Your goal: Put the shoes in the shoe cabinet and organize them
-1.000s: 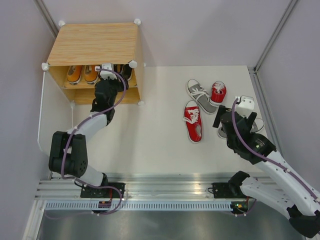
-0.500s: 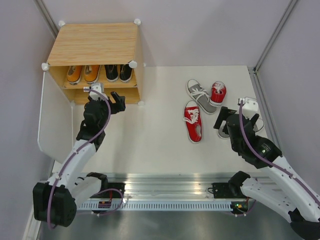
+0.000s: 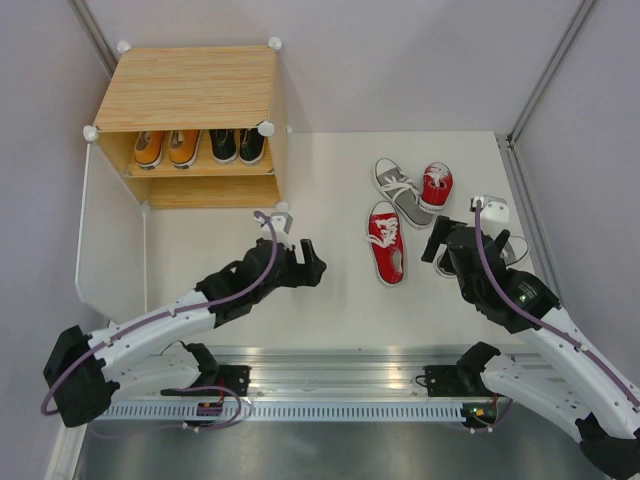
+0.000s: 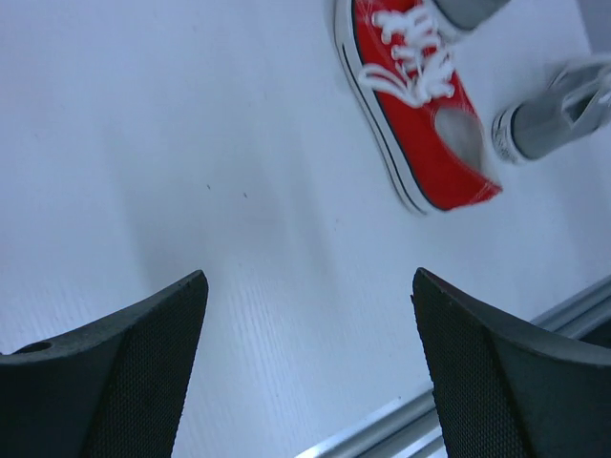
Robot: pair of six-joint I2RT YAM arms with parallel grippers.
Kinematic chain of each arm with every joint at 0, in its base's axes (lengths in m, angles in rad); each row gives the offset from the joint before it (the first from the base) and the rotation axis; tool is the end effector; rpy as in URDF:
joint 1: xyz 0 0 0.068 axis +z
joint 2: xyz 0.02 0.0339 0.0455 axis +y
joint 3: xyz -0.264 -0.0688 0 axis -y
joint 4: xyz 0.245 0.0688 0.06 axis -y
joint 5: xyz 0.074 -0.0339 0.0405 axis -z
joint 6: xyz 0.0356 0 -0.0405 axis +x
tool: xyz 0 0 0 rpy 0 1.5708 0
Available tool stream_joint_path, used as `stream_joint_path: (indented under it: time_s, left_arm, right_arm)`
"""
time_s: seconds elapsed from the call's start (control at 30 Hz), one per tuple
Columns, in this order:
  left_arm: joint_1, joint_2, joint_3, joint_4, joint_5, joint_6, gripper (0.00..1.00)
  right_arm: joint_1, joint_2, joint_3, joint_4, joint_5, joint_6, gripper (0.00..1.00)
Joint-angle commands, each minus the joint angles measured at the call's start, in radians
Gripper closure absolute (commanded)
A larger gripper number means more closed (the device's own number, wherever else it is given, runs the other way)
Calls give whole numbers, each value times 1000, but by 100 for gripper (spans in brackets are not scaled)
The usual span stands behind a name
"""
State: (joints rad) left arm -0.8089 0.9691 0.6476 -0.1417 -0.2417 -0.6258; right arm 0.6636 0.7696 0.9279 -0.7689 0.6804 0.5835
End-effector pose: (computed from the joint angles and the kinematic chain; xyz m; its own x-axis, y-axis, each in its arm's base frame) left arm 0.1574 -0.1526 0.2621 -0.5749 -0.2213 -0.7877 0.2689 0.8581 -0.4373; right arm 0.1290 0.0724 0.3368 -0.4170 0.2176 -0.8825 0.1881 0.9706 0.1504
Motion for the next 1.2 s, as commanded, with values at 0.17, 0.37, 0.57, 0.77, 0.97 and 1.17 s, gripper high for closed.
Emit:
stream_joint_path:
  time_s: [0.17, 0.37, 0.57, 0.77, 0.97, 1.17]
  left_arm:
    - [-320, 434, 276, 48, -321, -158, 13]
    - [-466, 781, 540, 135, -476, -65, 19]
    - [-512, 945, 619, 320, -534, 90, 28]
    - [-515, 1068, 702, 327, -608, 175, 31]
    - [-512, 1160, 751, 329, -669, 212, 35]
    - [-478, 1206, 762, 219, -699, 121, 38]
  right_arm:
    - [-4, -52, 80, -102, -27, 102, 5]
    - [-4, -72, 103, -133, -45, 116, 4]
    - [-4, -89, 120, -153, -51, 110, 4]
    - [-4, -110, 126, -165, -47, 92, 4]
    - [-4, -113, 131, -178, -50, 79, 4]
    - [-4, -116, 126, -178, -50, 68, 4]
